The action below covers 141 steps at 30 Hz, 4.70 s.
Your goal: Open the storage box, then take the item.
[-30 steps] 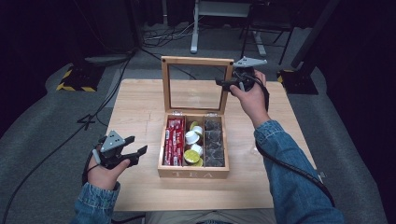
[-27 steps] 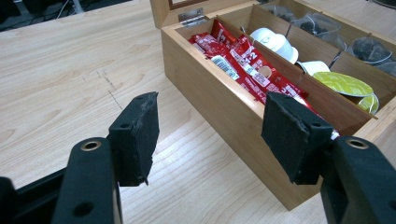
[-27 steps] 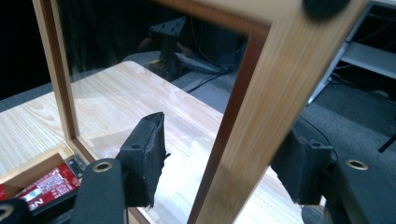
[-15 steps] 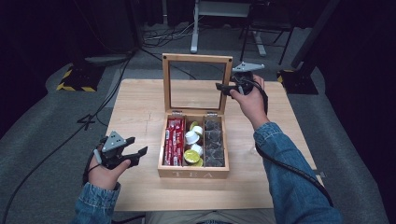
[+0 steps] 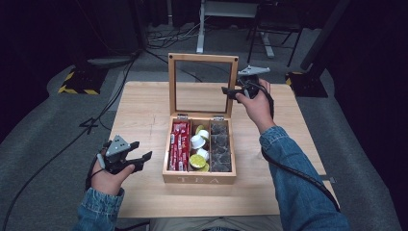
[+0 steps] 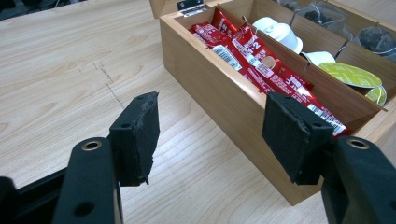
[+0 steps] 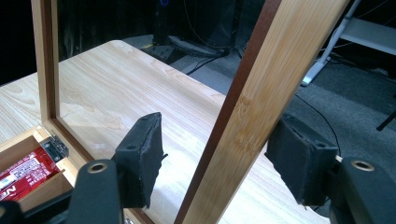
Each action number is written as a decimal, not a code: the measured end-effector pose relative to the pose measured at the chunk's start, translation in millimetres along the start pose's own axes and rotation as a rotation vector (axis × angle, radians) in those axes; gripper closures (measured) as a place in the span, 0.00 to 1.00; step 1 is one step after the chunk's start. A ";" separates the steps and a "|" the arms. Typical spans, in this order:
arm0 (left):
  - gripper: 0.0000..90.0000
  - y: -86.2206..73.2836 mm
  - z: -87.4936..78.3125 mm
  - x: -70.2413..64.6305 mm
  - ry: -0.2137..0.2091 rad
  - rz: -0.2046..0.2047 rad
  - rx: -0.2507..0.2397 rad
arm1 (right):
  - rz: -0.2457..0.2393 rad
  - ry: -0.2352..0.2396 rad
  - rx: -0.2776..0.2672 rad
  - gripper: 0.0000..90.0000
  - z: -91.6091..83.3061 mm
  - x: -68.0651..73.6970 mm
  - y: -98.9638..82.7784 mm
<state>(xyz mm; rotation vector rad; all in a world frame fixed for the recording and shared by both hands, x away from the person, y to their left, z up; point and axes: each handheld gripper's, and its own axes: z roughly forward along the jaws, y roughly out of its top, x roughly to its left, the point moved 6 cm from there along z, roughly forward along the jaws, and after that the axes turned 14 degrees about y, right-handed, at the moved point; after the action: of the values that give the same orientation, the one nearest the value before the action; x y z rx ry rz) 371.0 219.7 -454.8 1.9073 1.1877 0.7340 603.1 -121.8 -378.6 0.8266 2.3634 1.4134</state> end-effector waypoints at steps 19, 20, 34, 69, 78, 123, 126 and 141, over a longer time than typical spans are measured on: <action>0.39 -3.7 9.8 1.6 -0.013 0.006 0.039 | 0.023 0.009 -0.007 0.31 -23.7 -0.4 -3.9; 0.39 -3.9 10.9 1.1 -0.017 0.006 0.045 | 0.025 0.016 -0.008 0.30 -27.6 0.6 -3.6; 0.36 -10.2 15.4 -4.6 -0.060 0.068 0.134 | 0.011 0.145 -0.011 0.36 -63.5 36.1 -14.5; 0.29 -67.3 53.4 -1.7 0.010 0.122 0.302 | -0.029 0.349 0.294 0.50 0.1 104.5 -107.5; 0.25 -67.4 58.0 -3.2 0.000 0.119 0.265 | -0.044 0.326 0.357 0.59 11.7 102.7 -120.0; 0.21 -69.7 61.6 -2.4 -0.011 0.113 0.200 | -0.036 0.357 0.109 0.78 -54.2 101.9 -82.8; 0.21 -69.6 61.6 -2.4 -0.013 0.113 0.202 | -0.050 0.340 0.106 0.78 -67.0 99.3 -81.3; 0.21 -69.1 62.4 -2.5 -0.015 0.113 0.200 | -0.054 0.243 0.091 0.78 -125.6 79.1 -83.7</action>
<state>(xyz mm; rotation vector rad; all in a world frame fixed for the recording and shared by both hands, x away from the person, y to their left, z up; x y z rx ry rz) 385.9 218.1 -546.7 2.1559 1.1897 0.6802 449.6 -195.4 -385.0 0.6389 2.6267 1.4676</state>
